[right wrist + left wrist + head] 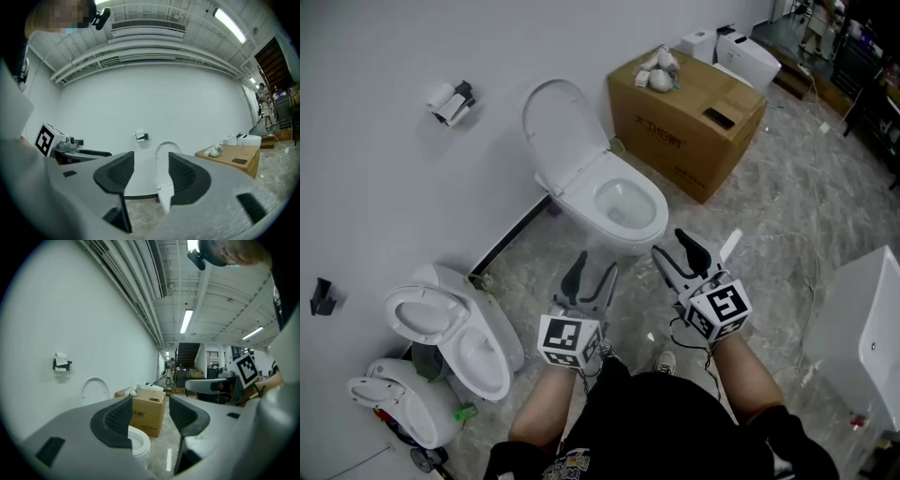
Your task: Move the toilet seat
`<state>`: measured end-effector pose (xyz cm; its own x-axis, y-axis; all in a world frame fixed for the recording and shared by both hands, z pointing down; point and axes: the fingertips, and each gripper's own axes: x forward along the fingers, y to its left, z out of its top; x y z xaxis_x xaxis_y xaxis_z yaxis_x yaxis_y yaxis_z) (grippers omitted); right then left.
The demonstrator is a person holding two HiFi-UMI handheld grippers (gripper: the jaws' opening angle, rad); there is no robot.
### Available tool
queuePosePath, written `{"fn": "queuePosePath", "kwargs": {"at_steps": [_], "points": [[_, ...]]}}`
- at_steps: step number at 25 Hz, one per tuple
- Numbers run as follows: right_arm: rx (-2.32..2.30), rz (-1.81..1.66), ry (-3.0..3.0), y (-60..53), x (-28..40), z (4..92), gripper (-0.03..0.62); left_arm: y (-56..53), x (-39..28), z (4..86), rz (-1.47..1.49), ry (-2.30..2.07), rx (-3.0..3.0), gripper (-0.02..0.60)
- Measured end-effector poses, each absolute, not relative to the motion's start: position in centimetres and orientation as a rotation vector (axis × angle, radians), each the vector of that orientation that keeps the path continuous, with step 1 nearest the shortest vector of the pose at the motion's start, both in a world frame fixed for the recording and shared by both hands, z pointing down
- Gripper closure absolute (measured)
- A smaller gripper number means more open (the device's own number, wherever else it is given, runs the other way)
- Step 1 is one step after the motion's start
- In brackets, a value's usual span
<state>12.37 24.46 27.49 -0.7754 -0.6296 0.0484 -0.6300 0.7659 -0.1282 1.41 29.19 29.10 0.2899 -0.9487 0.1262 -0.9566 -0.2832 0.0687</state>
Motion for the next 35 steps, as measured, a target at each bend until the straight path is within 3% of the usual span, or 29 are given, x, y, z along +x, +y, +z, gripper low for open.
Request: {"fn": "queuePosePath", "kwargs": {"at_steps": [6,19,35], "points": [[1.09,0.211,-2.941,23.4,7.4,27.3,0.326,28.3,-4.1,29.0,0.075,-1.783,2.426,0.349],[1.116,0.195,-2.93,21.7,-3.2,27.5,0.312,26.7,-15.0,29.6,0.063,-1.759,2.456,0.327],[1.071,0.243,-2.938,15.2,-7.9,28.7,0.309,20.9,-19.5,29.9,0.079,-1.787,2.427,0.325]]}}
